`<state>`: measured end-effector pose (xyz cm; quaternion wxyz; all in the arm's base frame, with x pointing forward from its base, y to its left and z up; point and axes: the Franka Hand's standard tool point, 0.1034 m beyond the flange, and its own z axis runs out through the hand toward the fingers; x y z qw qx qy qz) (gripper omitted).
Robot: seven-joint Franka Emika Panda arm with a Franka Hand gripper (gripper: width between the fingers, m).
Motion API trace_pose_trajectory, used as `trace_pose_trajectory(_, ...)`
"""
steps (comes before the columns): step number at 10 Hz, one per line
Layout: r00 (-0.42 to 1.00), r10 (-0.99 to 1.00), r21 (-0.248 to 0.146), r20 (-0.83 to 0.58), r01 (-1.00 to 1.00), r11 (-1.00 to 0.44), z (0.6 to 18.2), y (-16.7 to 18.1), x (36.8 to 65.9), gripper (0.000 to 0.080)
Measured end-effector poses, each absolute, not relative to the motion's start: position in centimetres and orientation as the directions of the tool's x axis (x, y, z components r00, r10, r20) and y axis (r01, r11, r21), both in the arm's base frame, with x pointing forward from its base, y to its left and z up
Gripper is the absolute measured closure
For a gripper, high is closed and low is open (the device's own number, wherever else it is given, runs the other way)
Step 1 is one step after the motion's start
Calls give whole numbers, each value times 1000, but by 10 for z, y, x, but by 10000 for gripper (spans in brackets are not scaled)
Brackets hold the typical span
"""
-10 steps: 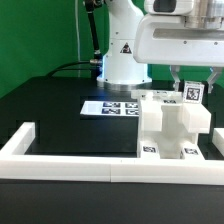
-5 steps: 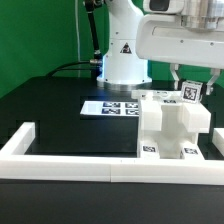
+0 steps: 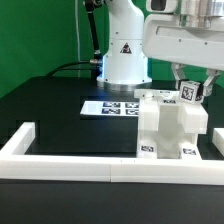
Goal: Assemble chair
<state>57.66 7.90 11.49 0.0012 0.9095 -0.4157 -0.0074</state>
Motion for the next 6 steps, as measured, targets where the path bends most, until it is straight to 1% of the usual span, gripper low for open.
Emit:
trace_pose_trajectory(2,562,-827,8,-13,-827,-563,115,80,577,512)
trace_pose_trajectory(3,476,-879,6,-17,-879,-476,115,81,577,512)
trace_pose_trajectory(4,455,-890,6,-18,-890,-455,115,82,577,512)
trace_pose_trajectory(6,328,-945,8,-18,-945,-328,115,83,577,512)
